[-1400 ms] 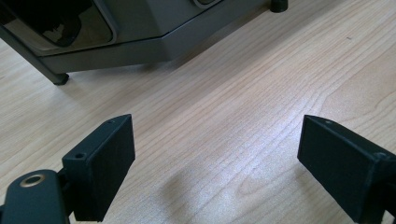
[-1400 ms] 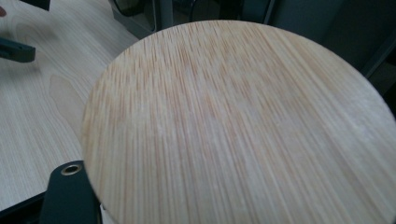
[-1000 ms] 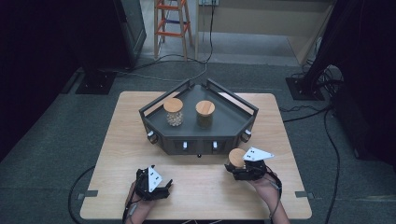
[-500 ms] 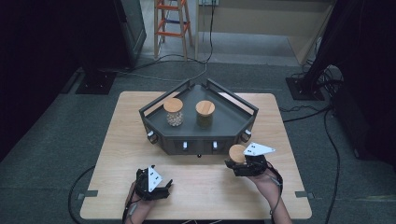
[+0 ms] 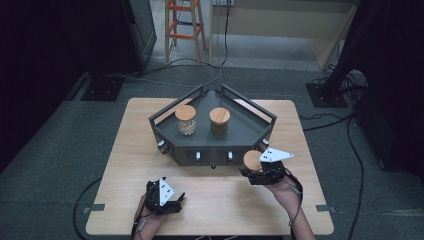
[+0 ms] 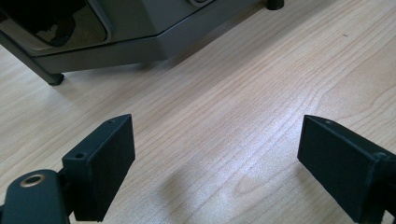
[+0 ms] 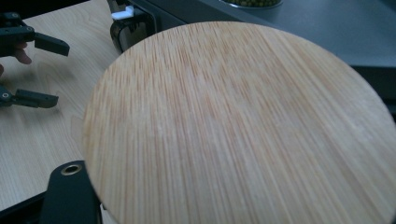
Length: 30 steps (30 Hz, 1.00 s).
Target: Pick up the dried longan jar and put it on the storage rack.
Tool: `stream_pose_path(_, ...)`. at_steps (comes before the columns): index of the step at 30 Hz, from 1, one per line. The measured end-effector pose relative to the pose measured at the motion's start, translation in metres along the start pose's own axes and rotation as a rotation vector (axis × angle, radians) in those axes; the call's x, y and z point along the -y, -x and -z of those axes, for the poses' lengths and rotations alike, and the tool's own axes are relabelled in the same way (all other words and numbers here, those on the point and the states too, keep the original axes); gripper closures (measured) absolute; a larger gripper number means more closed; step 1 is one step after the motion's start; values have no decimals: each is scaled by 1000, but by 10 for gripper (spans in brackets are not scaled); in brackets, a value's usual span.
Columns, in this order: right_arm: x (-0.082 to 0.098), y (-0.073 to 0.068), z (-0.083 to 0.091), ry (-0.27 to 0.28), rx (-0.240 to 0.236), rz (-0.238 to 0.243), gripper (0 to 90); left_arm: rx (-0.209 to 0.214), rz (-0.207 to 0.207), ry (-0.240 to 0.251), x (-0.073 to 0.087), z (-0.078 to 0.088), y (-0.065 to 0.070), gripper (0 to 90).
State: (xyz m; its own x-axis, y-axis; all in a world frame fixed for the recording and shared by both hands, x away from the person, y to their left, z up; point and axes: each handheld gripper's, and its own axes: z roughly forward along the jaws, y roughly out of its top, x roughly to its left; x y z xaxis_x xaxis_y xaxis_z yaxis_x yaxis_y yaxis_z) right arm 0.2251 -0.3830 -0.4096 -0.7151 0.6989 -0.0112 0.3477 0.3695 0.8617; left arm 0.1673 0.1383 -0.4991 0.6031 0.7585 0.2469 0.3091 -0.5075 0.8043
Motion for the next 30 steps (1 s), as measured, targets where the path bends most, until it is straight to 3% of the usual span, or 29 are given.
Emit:
stream_pose_path(14, -13, 4, 0, -11, -4, -20, 255, 3, 19, 9, 2, 1, -2, 111)
stream_pose_path(30, -31, 3, 8, -3, 11, 9, 255, 6, 36, 15, 3, 2, -4, 111)
